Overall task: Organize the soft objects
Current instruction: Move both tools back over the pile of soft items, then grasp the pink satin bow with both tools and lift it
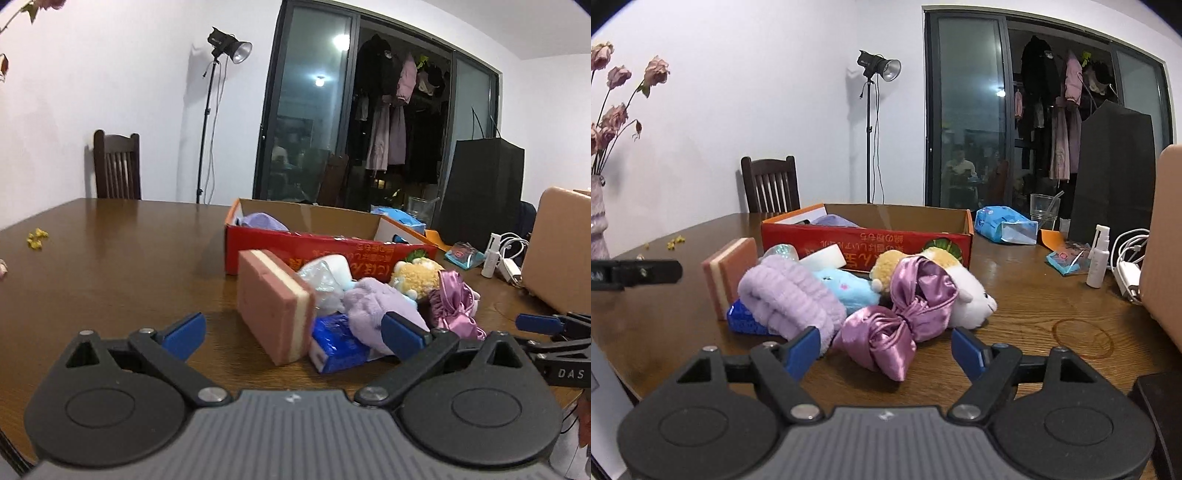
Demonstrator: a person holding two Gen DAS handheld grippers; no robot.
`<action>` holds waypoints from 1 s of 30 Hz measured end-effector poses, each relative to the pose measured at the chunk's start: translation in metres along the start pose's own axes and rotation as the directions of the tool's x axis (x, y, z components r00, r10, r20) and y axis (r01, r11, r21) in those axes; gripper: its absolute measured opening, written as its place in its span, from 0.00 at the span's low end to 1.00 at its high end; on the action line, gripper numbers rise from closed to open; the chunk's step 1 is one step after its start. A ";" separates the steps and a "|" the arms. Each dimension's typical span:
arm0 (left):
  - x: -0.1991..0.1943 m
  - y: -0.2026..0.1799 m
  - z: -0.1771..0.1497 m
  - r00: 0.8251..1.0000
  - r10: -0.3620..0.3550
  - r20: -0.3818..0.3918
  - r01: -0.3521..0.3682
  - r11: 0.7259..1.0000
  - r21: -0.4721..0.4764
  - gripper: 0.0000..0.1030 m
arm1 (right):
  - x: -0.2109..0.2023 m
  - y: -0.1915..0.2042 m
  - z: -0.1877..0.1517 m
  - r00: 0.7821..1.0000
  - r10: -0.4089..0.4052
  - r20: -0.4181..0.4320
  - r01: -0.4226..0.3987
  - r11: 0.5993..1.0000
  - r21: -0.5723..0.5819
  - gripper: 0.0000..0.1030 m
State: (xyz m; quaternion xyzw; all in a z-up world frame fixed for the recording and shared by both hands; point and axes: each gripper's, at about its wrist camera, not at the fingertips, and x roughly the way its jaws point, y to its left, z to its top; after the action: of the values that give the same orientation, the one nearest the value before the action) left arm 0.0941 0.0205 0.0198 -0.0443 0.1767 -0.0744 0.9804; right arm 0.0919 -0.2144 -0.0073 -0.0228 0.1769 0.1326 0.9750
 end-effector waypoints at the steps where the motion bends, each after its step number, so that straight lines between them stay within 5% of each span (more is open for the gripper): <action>1: 0.003 -0.003 -0.001 1.000 -0.009 -0.006 0.009 1.000 0.001 1.00 | 0.004 0.000 0.001 1.000 0.007 0.004 -0.007 1.000 0.004 0.73; 10: 0.015 -0.023 -0.001 0.996 -0.079 0.035 0.079 0.997 -0.006 1.00 | 0.047 -0.003 0.009 0.999 0.006 -0.042 -0.005 1.000 0.021 0.63; 12: 0.015 -0.027 -0.001 0.995 -0.091 0.037 0.091 0.996 0.008 1.00 | 0.059 -0.003 0.007 0.997 0.016 -0.080 -0.013 0.999 0.037 0.41; 15: 0.016 -0.034 -0.002 0.996 -0.088 0.025 0.087 0.996 0.035 1.00 | 0.062 -0.004 0.003 0.996 0.033 -0.089 -0.027 0.998 0.060 0.34; 21: 0.009 -0.043 -0.006 0.995 -0.097 0.023 0.096 0.994 0.041 1.00 | 0.031 -0.011 -0.001 0.994 0.047 -0.094 -0.038 0.995 0.088 0.39; 23: 0.007 -0.044 -0.008 0.998 -0.047 0.046 0.045 0.998 0.051 1.00 | 0.020 -0.004 -0.004 0.987 0.133 -0.088 -0.125 0.988 0.092 0.52; 26: 0.001 -0.037 -0.006 0.999 -0.002 0.050 0.000 0.999 0.039 1.00 | -0.004 0.004 -0.002 0.965 0.261 -0.028 -0.258 0.963 0.074 0.53; 30: -0.008 -0.036 -0.001 0.995 -0.097 0.029 0.098 0.995 -0.025 0.99 | -0.017 -0.019 0.015 0.986 0.152 0.070 -0.160 0.980 0.121 0.54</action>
State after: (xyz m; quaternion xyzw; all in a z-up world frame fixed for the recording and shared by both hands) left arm 0.0821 -0.0137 0.0258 -0.0670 0.1616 -0.1193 0.9773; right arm 0.0866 -0.2360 0.0132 0.0567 0.1566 0.1978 0.9660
